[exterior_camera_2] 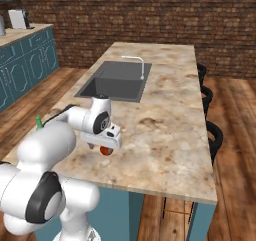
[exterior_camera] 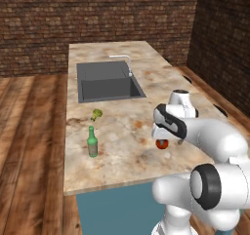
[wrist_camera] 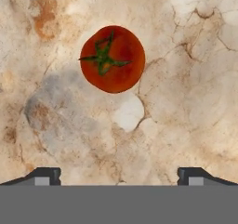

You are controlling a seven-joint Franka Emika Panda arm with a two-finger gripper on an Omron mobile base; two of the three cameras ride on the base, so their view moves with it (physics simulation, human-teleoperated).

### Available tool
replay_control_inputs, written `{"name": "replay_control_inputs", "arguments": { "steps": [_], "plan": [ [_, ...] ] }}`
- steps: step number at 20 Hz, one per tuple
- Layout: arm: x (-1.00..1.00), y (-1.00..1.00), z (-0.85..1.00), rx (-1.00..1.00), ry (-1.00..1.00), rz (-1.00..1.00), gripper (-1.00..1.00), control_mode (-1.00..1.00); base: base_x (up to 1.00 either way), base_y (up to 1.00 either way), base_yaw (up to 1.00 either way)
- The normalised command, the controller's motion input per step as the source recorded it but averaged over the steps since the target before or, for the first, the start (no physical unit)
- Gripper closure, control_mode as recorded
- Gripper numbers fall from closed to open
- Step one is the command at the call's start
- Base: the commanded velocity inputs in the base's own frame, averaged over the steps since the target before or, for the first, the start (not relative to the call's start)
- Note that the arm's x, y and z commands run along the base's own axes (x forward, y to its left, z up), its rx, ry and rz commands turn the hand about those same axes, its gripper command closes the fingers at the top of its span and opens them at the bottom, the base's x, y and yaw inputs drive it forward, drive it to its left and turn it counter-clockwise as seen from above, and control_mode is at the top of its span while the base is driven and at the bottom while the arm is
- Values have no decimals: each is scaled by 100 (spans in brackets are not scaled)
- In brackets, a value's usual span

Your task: Place the beer on the top shelf of the fridge to keep it out of children's reach, and place the broccoli and tomato on lower shelves for easy access.

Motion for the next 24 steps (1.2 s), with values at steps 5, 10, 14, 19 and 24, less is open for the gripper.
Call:
{"name": "replay_control_inputs", "arguments": {
  "steps": [5,10,14,19,24],
  "plan": [
    [16,0,-20,0,0,0,-100,-100,0,0,0],
    [16,0,-18,0,0,0,-100,-100,0,0,0],
    [17,0,-16,0,0,0,-100,-100,0,0,0],
    [19,0,-16,0,0,0,-100,-100,0,0,0],
    [20,0,-13,0,0,0,-100,-100,0,0,0]
  ]
}}
